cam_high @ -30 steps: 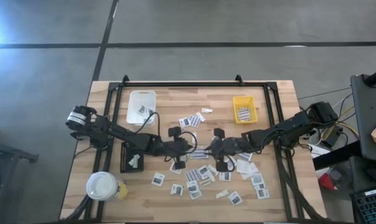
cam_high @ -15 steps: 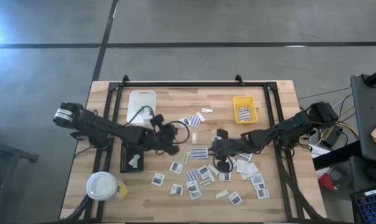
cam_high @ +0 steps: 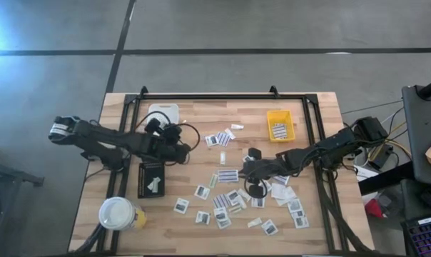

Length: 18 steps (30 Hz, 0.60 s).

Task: Pick & Place First Aid Supplies
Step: Put the gray towelette pack into the white bin

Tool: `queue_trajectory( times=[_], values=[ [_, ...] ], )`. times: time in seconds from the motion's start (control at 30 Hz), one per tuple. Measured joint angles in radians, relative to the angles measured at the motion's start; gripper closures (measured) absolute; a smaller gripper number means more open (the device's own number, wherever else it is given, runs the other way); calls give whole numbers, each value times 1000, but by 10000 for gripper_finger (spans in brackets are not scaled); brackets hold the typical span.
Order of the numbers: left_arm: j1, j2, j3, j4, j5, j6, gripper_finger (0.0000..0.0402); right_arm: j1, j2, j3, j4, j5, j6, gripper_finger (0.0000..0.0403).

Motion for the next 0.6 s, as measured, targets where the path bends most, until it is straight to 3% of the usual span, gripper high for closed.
queue_trajectory(
  times=[0.27,0.6],
  values=[
    [102,3,-62,-45,4,-110,401,0,0,-2,-1,0,31,342],
    [171,3,-214,-4,136,-247,401,0,0,-11,-1,0,34,348]
  ],
)
